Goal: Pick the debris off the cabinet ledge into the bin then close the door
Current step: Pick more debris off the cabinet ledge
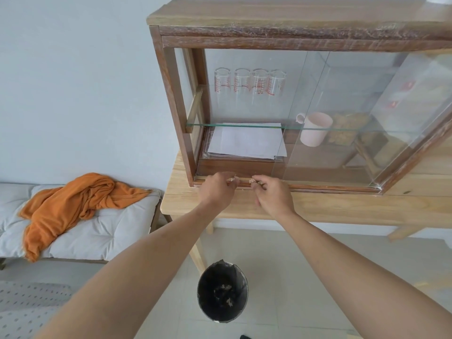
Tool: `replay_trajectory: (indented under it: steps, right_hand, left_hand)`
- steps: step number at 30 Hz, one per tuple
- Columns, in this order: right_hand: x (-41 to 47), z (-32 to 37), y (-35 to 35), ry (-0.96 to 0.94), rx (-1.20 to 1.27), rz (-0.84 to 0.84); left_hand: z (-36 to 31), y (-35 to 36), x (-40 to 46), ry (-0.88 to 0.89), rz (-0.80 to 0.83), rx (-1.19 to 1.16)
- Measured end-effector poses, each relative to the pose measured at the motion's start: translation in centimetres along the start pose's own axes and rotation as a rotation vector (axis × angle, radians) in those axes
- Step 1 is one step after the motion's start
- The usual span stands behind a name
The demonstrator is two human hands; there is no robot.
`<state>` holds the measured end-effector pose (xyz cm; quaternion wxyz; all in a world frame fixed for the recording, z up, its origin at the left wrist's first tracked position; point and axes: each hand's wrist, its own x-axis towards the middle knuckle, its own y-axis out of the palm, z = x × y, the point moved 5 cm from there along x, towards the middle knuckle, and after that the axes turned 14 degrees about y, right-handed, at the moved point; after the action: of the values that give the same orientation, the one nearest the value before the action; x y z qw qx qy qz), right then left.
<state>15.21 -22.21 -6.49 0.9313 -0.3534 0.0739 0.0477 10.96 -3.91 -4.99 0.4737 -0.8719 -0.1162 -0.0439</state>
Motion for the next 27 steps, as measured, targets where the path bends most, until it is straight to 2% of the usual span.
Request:
replay_trajectory:
  steps: [7,20,27]
  right_hand:
    - [-0.9,-0.2,-0.2,-0.013,0.060,-0.012]
    - [-8.5,-3.1,1.1,0.015,0.072,0.085]
    - [-12.2,-6.3,3.6,0.083,0.015,0.143]
  left_hand:
    - [-0.2,-1.3,-0.9,0.027,-0.075,-0.036]
    - [1.3,-3.2,-10.2,-0.040,0.047,-0.085]
    - [3.2,-1.9,-14.2,-0.091,0.109,-0.046]
